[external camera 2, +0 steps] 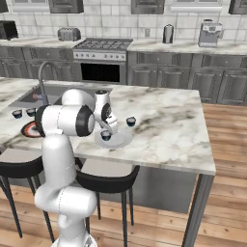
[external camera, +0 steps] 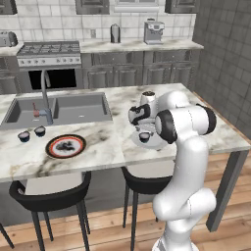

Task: Place two yogurt containers on each plate.

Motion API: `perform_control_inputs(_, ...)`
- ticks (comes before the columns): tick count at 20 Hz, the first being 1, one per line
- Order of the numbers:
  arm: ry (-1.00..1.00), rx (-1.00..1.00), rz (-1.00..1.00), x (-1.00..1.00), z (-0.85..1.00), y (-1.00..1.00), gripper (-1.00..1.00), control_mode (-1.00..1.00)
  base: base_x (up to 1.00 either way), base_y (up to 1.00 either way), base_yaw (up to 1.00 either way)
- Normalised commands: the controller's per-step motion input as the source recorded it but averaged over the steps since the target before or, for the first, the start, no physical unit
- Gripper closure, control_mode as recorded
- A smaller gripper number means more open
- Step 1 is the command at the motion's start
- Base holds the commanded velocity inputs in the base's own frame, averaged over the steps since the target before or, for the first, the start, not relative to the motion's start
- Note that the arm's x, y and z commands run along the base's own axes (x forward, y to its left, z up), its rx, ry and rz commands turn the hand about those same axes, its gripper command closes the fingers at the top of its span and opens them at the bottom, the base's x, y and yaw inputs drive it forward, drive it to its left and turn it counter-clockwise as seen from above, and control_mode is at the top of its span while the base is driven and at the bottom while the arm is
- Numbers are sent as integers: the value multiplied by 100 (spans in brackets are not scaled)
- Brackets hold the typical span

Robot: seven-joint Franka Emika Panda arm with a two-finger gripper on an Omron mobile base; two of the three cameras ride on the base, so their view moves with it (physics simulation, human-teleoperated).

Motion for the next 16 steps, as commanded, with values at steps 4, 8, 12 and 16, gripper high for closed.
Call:
perform_control_inputs(4,-12,-1,0,0,37,-14,-100,-100,0,0,0)
perform_control_inputs(8,-3,-1,5,4,32,-33,-100,-100,0,0,0)
perform_control_inputs(12,1,0,14,16,27,-46,-100,-100,0,0,0)
perform_control_inputs(16,6,0,19,17,18,-46,-100,-100,0,0,0)
